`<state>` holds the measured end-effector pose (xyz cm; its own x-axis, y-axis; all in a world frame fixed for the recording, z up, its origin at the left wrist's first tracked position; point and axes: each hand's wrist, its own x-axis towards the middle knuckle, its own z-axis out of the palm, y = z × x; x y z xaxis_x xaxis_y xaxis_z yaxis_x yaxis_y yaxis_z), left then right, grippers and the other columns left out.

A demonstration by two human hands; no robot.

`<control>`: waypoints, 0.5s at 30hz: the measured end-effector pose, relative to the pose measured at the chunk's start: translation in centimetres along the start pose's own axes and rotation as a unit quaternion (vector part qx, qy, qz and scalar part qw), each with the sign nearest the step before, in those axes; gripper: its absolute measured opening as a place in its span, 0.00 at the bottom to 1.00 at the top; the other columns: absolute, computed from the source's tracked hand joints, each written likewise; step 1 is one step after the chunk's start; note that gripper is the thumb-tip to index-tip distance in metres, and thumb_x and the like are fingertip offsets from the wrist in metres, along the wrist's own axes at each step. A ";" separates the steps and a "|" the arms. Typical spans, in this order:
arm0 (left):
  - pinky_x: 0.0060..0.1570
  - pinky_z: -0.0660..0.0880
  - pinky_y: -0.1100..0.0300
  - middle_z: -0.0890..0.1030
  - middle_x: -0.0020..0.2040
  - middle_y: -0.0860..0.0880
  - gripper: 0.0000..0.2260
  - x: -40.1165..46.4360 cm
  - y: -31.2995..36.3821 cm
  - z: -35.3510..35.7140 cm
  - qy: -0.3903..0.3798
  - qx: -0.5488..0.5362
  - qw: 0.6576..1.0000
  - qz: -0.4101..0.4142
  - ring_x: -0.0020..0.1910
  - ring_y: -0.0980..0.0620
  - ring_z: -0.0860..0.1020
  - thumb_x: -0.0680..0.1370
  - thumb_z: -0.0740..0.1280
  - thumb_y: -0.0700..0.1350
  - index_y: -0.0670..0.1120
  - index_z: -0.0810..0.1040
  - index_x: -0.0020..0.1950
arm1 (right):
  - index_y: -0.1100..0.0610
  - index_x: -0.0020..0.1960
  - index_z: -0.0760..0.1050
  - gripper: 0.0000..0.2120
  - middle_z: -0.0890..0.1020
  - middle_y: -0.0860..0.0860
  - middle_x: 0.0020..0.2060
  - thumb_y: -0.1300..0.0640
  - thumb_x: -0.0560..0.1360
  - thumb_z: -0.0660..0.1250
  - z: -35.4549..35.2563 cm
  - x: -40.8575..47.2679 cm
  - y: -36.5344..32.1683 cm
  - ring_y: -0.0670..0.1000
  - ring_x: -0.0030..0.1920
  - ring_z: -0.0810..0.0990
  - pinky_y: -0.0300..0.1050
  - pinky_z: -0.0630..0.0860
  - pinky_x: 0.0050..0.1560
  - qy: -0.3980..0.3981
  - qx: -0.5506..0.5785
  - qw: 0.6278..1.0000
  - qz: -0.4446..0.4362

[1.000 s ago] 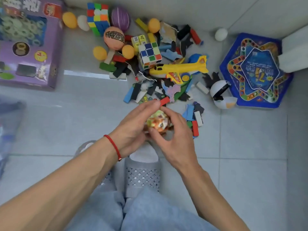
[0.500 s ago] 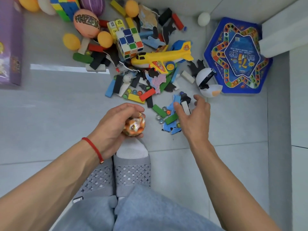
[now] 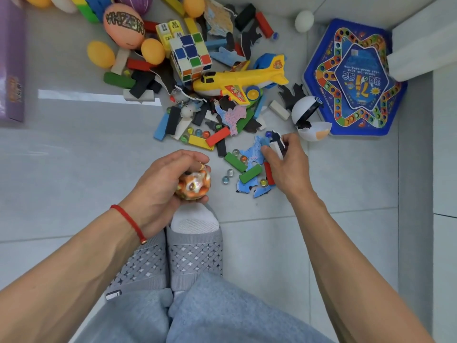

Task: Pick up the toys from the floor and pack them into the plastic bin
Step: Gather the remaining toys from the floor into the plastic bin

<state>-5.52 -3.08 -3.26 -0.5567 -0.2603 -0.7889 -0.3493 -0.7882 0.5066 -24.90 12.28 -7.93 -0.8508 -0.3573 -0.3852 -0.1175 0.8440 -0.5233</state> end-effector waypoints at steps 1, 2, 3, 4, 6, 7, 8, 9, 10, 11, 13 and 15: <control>0.43 0.78 0.48 0.81 0.50 0.40 0.09 0.1 0.0 0.0 0.001 0.001 1.000 0.000 0.47 0.41 0.79 0.77 0.63 0.37 0.42 0.81 0.52 | 0.53 0.56 0.69 0.13 0.75 0.44 0.41 0.47 0.79 0.68 -0.2 -0.1 0.2 0.44 0.40 0.74 0.36 0.69 0.37 -0.003 0.000 1.000 0.004; 0.43 0.78 0.48 0.81 0.50 0.40 0.09 0.1 0.0 0.0 0.002 0.003 1.000 -0.002 0.47 0.41 0.79 0.77 0.63 0.37 0.42 0.81 0.52 | 0.52 0.57 0.69 0.13 0.74 0.43 0.41 0.47 0.79 0.67 -0.4 -0.2 0.3 0.44 0.40 0.74 0.37 0.71 0.38 -0.005 0.009 1.000 0.009; 0.43 0.79 0.48 0.81 0.50 0.40 0.09 0.1 0.0 0.0 0.004 0.007 1.000 -0.004 0.47 0.41 0.79 0.77 0.63 0.37 0.42 0.81 0.52 | 0.51 0.58 0.70 0.12 0.75 0.43 0.42 0.47 0.79 0.66 -0.7 -0.4 0.5 0.44 0.41 0.75 0.39 0.74 0.41 -0.006 0.040 0.999 0.016; 0.43 0.79 0.48 0.81 0.49 0.40 0.08 0.2 0.0 0.0 0.010 0.016 1.000 -0.003 0.46 0.41 0.79 0.76 0.64 0.37 0.42 0.81 0.51 | 0.51 0.59 0.71 0.12 0.76 0.44 0.43 0.47 0.79 0.66 -1.1 -0.7 0.7 0.45 0.43 0.76 0.43 0.77 0.44 -0.009 0.094 0.995 0.033; 0.41 0.80 0.50 0.81 0.45 0.41 0.06 0.3 0.0 0.2 0.031 0.063 0.997 0.015 0.43 0.43 0.79 0.73 0.67 0.37 0.41 0.82 0.47 | 0.53 0.59 0.72 0.09 0.78 0.50 0.46 0.53 0.80 0.65 -2.1 -1.4 0.9 0.51 0.45 0.80 0.48 0.81 0.45 -0.011 0.241 0.966 0.091; 0.39 0.80 0.53 0.81 0.42 0.43 0.04 0.5 -0.1 0.3 0.047 0.119 0.991 0.038 0.40 0.46 0.80 0.71 0.69 0.38 0.42 0.82 0.44 | 0.56 0.59 0.72 0.08 0.79 0.54 0.47 0.56 0.81 0.64 -2.6 -1.9 1.1 0.55 0.45 0.82 0.49 0.82 0.47 -0.011 0.310 0.944 0.115; 0.37 0.80 0.56 0.82 0.38 0.47 0.02 0.7 -0.2 0.4 0.062 0.202 0.975 0.071 0.37 0.50 0.79 0.70 0.70 0.40 0.44 0.82 0.41 | 0.58 0.57 0.72 0.06 0.79 0.57 0.48 0.60 0.81 0.63 -3.0 -2.5 1.3 0.57 0.45 0.84 0.50 0.83 0.49 -0.012 0.355 0.925 0.132; 0.38 0.78 0.59 0.82 0.35 0.52 0.01 1.0 -0.3 0.5 0.075 0.302 0.943 0.115 0.35 0.53 0.79 0.70 0.71 0.42 0.46 0.81 0.39 | 0.59 0.56 0.71 0.04 0.79 0.58 0.48 0.62 0.81 0.63 -3.4 -3.0 1.5 0.57 0.44 0.85 0.51 0.83 0.50 -0.013 0.377 0.915 0.143; 0.39 0.76 0.60 0.81 0.35 0.55 0.02 1.3 -0.4 0.6 0.081 0.404 0.896 0.165 0.36 0.55 0.78 0.70 0.72 0.45 0.49 0.80 0.38 | 0.59 0.54 0.70 0.04 0.80 0.59 0.49 0.64 0.80 0.63 -3.6 -3.5 1.9 0.56 0.43 0.85 0.51 0.82 0.49 -0.016 0.376 0.915 0.146; 0.41 0.74 0.60 0.81 0.37 0.56 0.03 1.6 -0.5 0.8 0.076 0.495 0.838 0.215 0.40 0.54 0.78 0.71 0.72 0.48 0.51 0.80 0.39 | 0.59 0.52 0.69 0.06 0.82 0.59 0.51 0.66 0.79 0.63 -3.6 -4.0 2.3 0.56 0.41 0.85 0.51 0.80 0.46 -0.019 0.359 0.922 0.143; 0.41 0.73 0.57 0.81 0.43 0.55 0.05 2.4 -0.9 1.2 0.047 0.636 0.706 0.308 0.46 0.49 0.78 0.74 0.70 0.51 0.53 0.79 0.47 | 0.57 0.50 0.67 0.09 0.84 0.57 0.50 0.68 0.75 0.64 -3.2 -4.7 3.0 0.56 0.38 0.83 0.51 0.77 0.40 -0.014 0.284 0.951 0.122; 0.41 0.73 0.53 0.80 0.50 0.49 0.12 3.2 -1.4 2.2 0.029 0.742 0.578 0.339 0.50 0.44 0.77 0.76 0.68 0.52 0.51 0.77 0.57 | 0.53 0.51 0.70 0.10 0.83 0.51 0.47 0.64 0.74 0.66 -2.5 -5.0 3.4 0.49 0.37 0.80 0.47 0.77 0.42 0.013 0.184 0.978 0.093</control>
<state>-8.44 -1.56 -5.73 -0.9335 -0.2809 -0.2230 -0.3515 0.8402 0.4129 -22.35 17.97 -5.88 -0.8532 -0.1970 -0.4830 0.2287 0.6910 -0.6857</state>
